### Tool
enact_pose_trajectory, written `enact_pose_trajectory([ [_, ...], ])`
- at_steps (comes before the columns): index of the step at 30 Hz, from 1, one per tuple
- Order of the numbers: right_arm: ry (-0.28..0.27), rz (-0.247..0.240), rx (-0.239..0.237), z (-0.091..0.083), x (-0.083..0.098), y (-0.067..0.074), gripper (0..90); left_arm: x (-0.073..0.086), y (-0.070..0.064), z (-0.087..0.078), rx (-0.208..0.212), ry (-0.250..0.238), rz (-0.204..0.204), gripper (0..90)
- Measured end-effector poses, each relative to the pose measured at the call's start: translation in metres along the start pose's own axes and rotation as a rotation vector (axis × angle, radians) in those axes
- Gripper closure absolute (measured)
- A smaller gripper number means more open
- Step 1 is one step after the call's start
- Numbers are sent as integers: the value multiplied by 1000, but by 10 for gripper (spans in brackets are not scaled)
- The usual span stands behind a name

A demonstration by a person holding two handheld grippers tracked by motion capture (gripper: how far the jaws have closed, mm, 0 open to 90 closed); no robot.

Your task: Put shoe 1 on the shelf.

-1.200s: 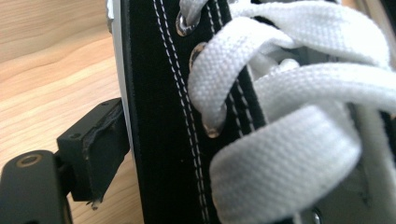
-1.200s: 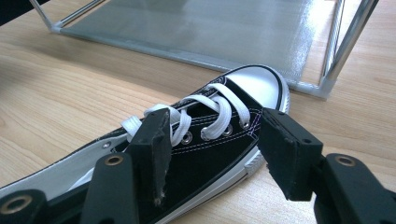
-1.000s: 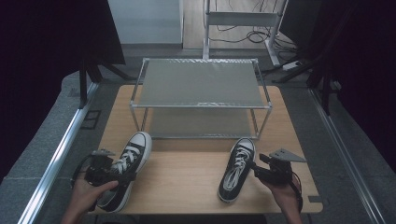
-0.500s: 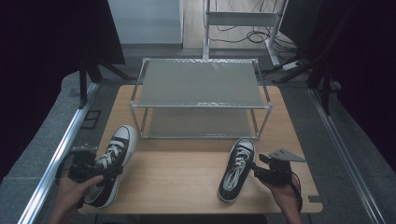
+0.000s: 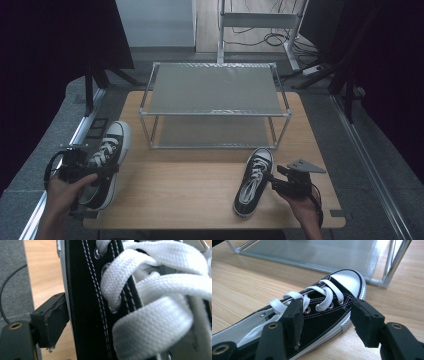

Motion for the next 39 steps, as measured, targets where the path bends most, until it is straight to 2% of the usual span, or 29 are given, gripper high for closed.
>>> enact_pose_trajectory([
  [4,1,6,2,0,0,-2,438,-19,7,-3,-12,-12,-10,134],
  [5,1,6,2,0,0,-2,438,-19,7,-3,-12,-12,-10,134],
  [8,4,4,2,1,1,-2,438,-34,8,-4,-19,-15,-8,134],
  [14,7,7,3,2,2,-3,438,-52,8,-5,-32,-18,-1,134],
  [18,12,8,2,3,3,-3,439,-64,5,-6,-41,-17,11,134],
  [23,14,9,2,4,4,-4,438,-79,1,-6,-29,-20,23,134],
  [24,15,10,3,4,5,-4,438,-86,0,-6,-32,-18,26,134],
  [25,15,10,3,4,5,-4,438,-86,0,-6,-32,-18,26,134],
  [28,17,11,4,5,5,-5,438,-100,-2,-8,-40,-20,35,134],
  [29,18,12,4,5,5,-5,438,-100,-2,-8,-40,-20,35,134],
  [39,24,13,4,7,7,-5,438,-138,-16,-7,-45,-22,45,133],
])
Point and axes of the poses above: each handheld gripper's, and its own axes: z roughly forward along the jaws, x roughly out of its underside, y roughly to its left, the point moved 9 cm from there along z, roughly forward along the jaws, and after that the axes turned 5 degrees about -y, right-handed, at the moved point
